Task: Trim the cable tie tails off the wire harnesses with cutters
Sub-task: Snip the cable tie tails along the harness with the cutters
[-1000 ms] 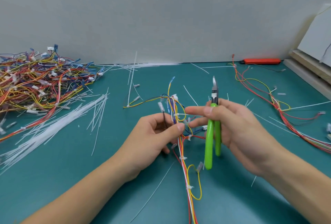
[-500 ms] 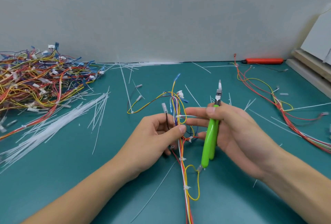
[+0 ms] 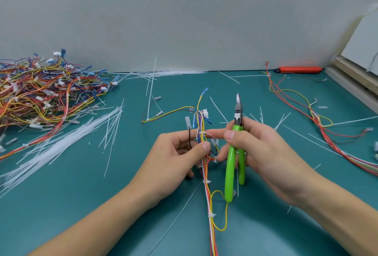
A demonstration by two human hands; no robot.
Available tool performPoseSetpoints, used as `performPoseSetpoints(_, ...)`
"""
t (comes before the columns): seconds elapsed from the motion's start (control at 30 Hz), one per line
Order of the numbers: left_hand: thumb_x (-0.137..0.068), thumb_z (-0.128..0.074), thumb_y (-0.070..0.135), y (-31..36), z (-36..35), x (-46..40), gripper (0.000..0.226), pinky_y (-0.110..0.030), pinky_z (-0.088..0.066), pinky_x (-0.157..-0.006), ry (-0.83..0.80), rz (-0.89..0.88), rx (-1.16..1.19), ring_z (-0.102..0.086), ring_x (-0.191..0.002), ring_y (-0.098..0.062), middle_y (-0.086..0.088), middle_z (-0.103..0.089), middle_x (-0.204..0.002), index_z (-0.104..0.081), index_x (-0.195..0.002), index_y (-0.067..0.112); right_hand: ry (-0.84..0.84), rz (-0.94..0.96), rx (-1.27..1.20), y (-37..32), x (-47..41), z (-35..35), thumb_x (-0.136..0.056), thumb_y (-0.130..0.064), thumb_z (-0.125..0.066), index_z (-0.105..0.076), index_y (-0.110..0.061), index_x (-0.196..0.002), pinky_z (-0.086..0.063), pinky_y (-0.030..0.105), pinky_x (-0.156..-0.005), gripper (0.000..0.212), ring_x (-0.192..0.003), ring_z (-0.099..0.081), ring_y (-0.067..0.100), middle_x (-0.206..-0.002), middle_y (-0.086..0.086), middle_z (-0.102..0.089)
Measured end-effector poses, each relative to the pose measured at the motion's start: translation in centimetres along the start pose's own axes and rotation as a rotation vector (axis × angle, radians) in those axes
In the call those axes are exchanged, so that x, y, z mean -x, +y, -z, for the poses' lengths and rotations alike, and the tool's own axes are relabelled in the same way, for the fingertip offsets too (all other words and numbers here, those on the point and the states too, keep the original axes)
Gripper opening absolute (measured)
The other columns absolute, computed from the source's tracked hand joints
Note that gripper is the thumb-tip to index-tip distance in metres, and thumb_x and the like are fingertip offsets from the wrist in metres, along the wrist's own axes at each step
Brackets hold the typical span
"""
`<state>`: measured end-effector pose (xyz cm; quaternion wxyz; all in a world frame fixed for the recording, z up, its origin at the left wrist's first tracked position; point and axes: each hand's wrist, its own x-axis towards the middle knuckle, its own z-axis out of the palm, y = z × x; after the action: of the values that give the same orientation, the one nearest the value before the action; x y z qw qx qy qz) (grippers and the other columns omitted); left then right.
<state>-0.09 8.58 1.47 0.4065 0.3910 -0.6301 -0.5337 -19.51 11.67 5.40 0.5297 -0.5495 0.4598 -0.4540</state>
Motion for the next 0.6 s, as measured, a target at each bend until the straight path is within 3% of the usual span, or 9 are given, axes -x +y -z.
performPoseSetpoints(0.1,-0.092,-0.069,0.029,0.2,0.1,0.0,0.024,-0.026,-0.050,-0.054,-0.013,-0.006,0.031,-0.059,-0.069,-0.011,-0.022,-0.071,-0.095,-0.075,-0.114,0.037,-0.052,0.002,0.006,0.1,0.0,0.2,-0.084,-0.037,-0.063,-0.071,-0.039,-0.078,-0.051,0.031,-0.067,0.010,-0.078,-0.061,0.029,-0.109,0.010,-0.077)
performPoseSetpoints(0.17,-0.091,-0.071,0.027,0.3,0.3,0.0,0.026,-0.026,-0.051,-0.053,-0.004,0.006,0.071,-0.060,-0.069,-0.011,-0.023,-0.071,-0.097,-0.074,-0.115,0.039,-0.078,-0.008,-0.030,0.3,0.0,0.4,-0.084,-0.034,-0.061,-0.068,-0.033,-0.081,-0.048,0.037,-0.072,0.008,-0.079,-0.056,0.040,-0.102,-0.004,-0.079)
performPoseSetpoints(0.27,-0.084,-0.077,0.029,0.4,0.5,-0.1,0.030,-0.025,-0.050,-0.053,0.023,0.059,0.130,-0.062,-0.068,-0.013,-0.023,-0.073,-0.097,-0.075,-0.113,0.033,-0.111,-0.046,-0.070,0.6,-0.1,0.8,-0.085,-0.031,-0.059,-0.063,-0.025,-0.090,-0.040,0.044,-0.083,0.009,-0.089,-0.055,0.047,-0.098,-0.012,-0.079)
performPoseSetpoints(0.4,-0.074,-0.084,0.028,0.3,0.6,-0.3,0.039,-0.026,-0.050,-0.056,0.088,0.104,0.154,-0.069,-0.079,-0.016,-0.012,-0.075,-0.099,-0.077,-0.112,0.024,-0.139,-0.084,-0.087,0.5,-0.2,0.8,-0.086,-0.030,-0.058,-0.058,-0.016,-0.100,-0.045,0.037,-0.079,0.020,-0.073,-0.059,0.025,-0.122,-0.003,-0.076)
performPoseSetpoints(0.5,-0.072,-0.086,0.025,0.2,0.7,-0.4,0.039,-0.024,-0.052,-0.057,0.108,0.111,0.184,-0.071,-0.082,-0.016,-0.004,-0.077,-0.108,-0.078,-0.110,0.022,-0.151,-0.063,-0.095,0.5,-0.3,0.6,-0.088,-0.028,-0.057,-0.059,-0.012,-0.103,-0.052,0.034,-0.075,0.022,-0.096,-0.075,0.027,-0.130,-0.005,-0.073)
performPoseSetpoints(0.6,-0.077,-0.087,0.024,0.5,1.1,-0.5,0.037,-0.023,-0.053,-0.057,0.076,0.137,0.253,-0.072,-0.086,-0.019,-0.008,-0.076,-0.115,-0.077,-0.113,0.018,-0.135,-0.057,-0.124,0.5,-0.2,0.5,-0.089,-0.027,-0.057,-0.059,-0.013,-0.102,-0.052,0.036,-0.081,0.019,-0.110,-0.074,0.026,-0.129,-0.003,-0.074)
